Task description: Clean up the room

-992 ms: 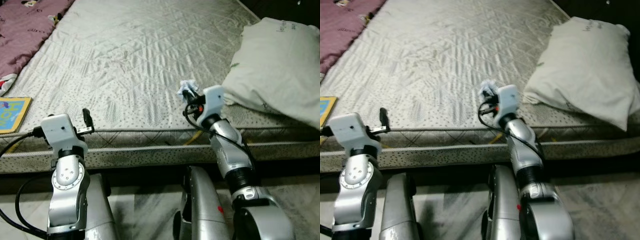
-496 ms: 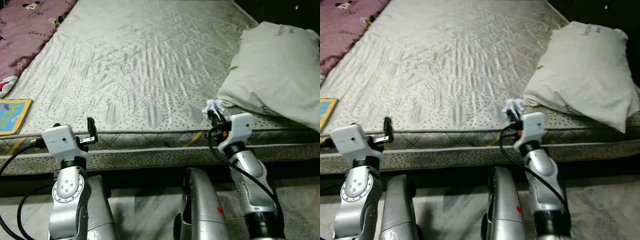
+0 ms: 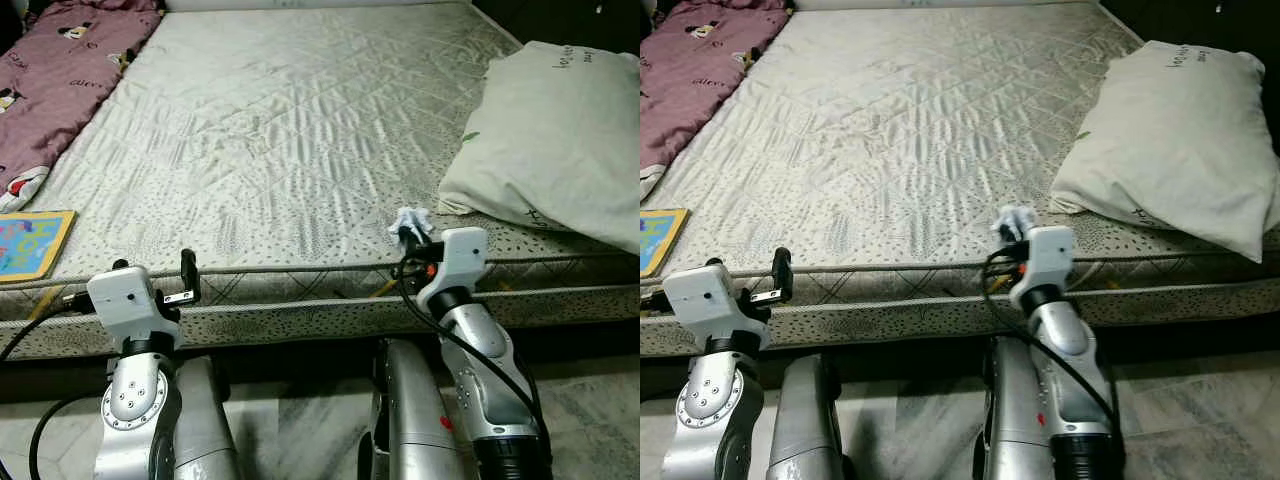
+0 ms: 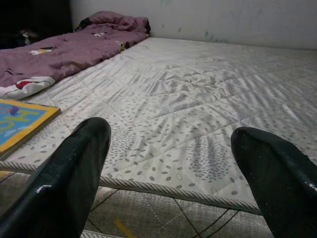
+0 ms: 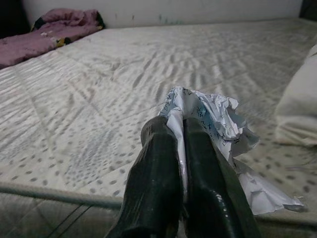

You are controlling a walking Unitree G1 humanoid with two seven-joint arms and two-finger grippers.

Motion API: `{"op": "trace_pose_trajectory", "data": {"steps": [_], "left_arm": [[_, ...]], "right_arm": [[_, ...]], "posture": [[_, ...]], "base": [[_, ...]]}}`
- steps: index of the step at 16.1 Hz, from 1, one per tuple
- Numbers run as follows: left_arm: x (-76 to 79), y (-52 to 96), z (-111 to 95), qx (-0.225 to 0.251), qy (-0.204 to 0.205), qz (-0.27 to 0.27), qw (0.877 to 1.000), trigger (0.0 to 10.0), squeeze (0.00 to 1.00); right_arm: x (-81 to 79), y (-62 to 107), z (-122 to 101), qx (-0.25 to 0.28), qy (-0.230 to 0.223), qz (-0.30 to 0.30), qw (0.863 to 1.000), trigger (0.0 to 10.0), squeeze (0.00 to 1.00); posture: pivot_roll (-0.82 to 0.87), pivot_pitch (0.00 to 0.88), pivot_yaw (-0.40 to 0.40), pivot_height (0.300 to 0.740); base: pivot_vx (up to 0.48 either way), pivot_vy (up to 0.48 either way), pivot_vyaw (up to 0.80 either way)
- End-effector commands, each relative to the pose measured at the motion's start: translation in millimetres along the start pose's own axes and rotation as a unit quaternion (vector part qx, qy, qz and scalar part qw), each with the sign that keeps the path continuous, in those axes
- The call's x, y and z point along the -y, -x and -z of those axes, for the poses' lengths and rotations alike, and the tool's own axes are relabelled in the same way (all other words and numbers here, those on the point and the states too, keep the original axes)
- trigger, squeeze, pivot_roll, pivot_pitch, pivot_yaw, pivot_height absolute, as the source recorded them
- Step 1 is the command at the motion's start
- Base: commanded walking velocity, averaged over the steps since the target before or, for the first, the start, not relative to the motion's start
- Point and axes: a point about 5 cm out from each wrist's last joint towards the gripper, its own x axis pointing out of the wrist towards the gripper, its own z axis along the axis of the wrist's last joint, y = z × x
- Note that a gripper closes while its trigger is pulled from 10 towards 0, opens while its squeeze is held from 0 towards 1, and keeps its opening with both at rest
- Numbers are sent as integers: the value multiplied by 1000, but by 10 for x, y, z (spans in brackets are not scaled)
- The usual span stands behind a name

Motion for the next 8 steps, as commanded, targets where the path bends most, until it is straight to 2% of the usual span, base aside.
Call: {"op": "trace_pose_trajectory", "data": {"steps": [1,3,8], "left_arm": [[-3,-1,-36,3,4,3,1000,10000,0],[-21,22,-24,0,11,-4,1000,10000,0],[-20,37,-12,-6,15,-8,1000,10000,0]], "right_arm": [[-45,-76,-90,13,-5,-12,1000,10000,0],[-97,-126,-130,18,-14,-18,1000,10000,0],[-116,-170,-137,11,-19,-17,1000,10000,0]], "posture": [[-11,0,11,469],[-8,0,8,469],[-2,0,-6,525]], "base": [[0,0,0],[0,0,0],[0,0,0]]}}
